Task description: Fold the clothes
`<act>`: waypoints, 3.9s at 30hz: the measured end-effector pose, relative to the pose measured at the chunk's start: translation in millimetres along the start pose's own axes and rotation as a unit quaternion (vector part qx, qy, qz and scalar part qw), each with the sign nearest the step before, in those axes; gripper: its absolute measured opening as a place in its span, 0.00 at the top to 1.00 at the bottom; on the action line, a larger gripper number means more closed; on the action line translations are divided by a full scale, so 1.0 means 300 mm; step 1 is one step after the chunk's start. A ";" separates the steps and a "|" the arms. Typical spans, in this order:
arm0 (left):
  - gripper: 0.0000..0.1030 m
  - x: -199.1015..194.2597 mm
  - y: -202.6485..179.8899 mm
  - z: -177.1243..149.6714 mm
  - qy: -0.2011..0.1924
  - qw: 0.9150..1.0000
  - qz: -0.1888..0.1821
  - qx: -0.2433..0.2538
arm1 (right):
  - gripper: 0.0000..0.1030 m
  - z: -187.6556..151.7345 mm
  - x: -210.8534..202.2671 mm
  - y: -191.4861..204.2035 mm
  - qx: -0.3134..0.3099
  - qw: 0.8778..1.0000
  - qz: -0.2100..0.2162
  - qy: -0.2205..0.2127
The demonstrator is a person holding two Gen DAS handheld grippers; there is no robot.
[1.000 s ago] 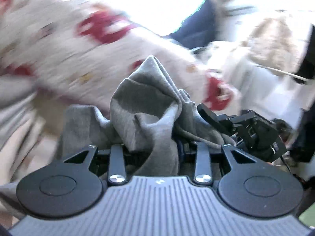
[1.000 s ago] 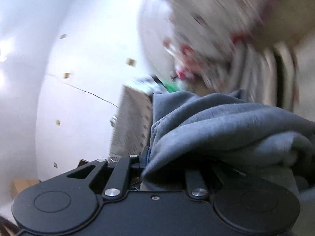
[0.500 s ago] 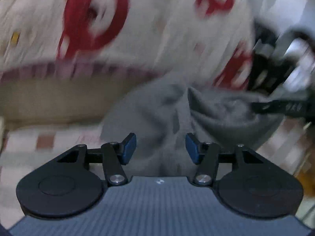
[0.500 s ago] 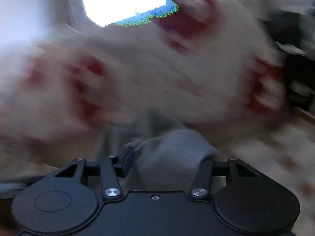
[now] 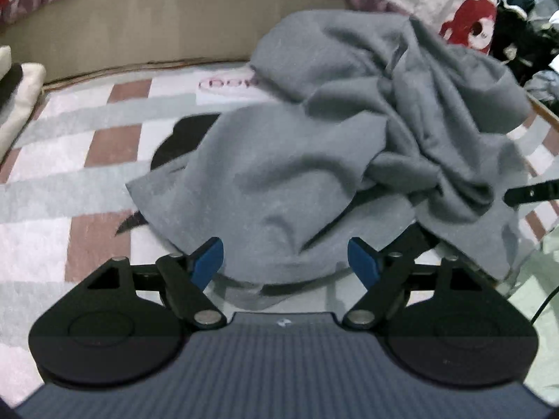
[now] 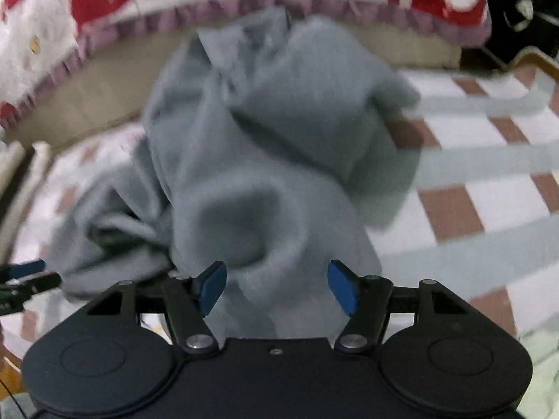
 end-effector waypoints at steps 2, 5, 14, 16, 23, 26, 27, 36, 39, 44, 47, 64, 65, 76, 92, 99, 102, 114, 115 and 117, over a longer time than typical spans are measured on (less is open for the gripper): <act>0.24 0.010 -0.009 -0.006 -0.003 1.000 -0.016 -0.008 | 0.31 -0.016 0.031 0.000 0.003 1.000 -0.011 0.007; 0.24 0.024 -0.030 0.011 -0.008 1.000 -0.025 -0.001 | 0.19 -0.031 0.037 -0.024 0.024 0.999 -0.035 0.001; 0.24 0.038 0.002 0.007 0.002 0.999 -0.034 -0.039 | 0.39 -0.060 0.119 -0.066 0.108 0.993 0.028 0.040; 0.24 0.042 0.012 0.005 0.003 0.998 -0.042 -0.054 | 0.56 -0.080 0.104 0.014 0.041 0.998 0.040 0.040; 0.24 -0.017 -0.011 0.040 -0.033 0.991 -0.105 -0.071 | 0.83 -0.138 0.027 0.298 -0.048 0.984 0.149 0.080; 0.24 -0.099 -0.042 0.049 -0.060 0.982 -0.162 -0.079 | 0.83 -0.147 -0.016 0.401 -0.034 0.971 0.215 0.100; 0.24 -0.130 -0.056 0.052 -0.070 0.979 -0.178 -0.074 | 0.83 -0.146 -0.030 0.432 -0.026 0.966 0.235 0.107; 0.06 -0.160 -0.137 0.050 -0.082 0.975 -0.202 -0.038 | 0.83 -0.149 -0.081 0.633 -0.022 0.934 0.321 0.158; 0.06 -0.121 -0.124 0.029 -0.066 0.980 -0.182 -0.039 | 0.84 -0.160 -0.099 0.667 -0.025 0.926 0.336 0.170; 0.20 -0.055 -0.042 0.013 -0.051 0.968 -0.196 -0.149 | 0.84 -0.175 -0.112 0.706 -0.027 0.917 0.355 0.181; 0.81 -0.103 -0.052 0.053 -0.078 0.979 -0.162 -0.093 | 0.84 -0.171 -0.122 0.720 -0.023 0.914 0.364 0.177; 0.94 -0.423 0.342 0.161 -0.152 0.972 0.155 -0.092 | 0.55 -0.022 -0.060 0.430 -0.072 0.988 0.138 0.000; 0.94 -0.451 0.368 0.163 -0.157 0.968 0.166 -0.100 | 0.52 -0.005 -0.064 0.407 -0.079 0.989 0.121 -0.016; 0.94 -0.675 0.555 -0.019 -0.147 0.918 0.338 -0.148 | 0.33 0.061 -0.022 0.080 -0.002 0.999 0.009 -0.045; 0.94 -0.752 0.849 -0.223 -0.070 0.838 0.483 -0.244 | 0.16 0.383 0.350 -0.278 0.306 0.947 0.095 0.014; 0.94 -0.708 0.878 -0.295 -0.054 0.843 0.454 -0.285 | 0.09 0.405 0.437 -0.286 0.394 0.904 0.165 0.003; 0.94 -0.695 0.879 -0.301 -0.049 0.846 0.451 -0.282 | 0.09 0.445 0.491 -0.259 0.425 0.886 0.187 0.012; 0.95 -0.676 0.783 -0.217 -0.086 0.867 0.446 -0.203 | 0.86 0.664 0.324 0.085 0.091 0.986 0.084 -0.108; 0.95 -0.675 0.765 -0.206 -0.094 0.873 0.434 -0.202 | 0.87 0.679 0.270 0.099 0.073 0.987 0.080 -0.119; 0.95 -0.678 0.733 -0.192 -0.102 0.884 0.408 -0.206 | 0.96 0.702 0.155 0.119 0.024 0.987 0.055 -0.150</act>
Point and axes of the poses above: each gripper's, at about its wrist camera, not at the fingertips, and x roughly the way its jaws point, y to its left, z to its top, the point moved 8 cm from there along x, roughly the way its jaws point, and after that the axes turned 15 degrees about x, right-handed, at the moved point
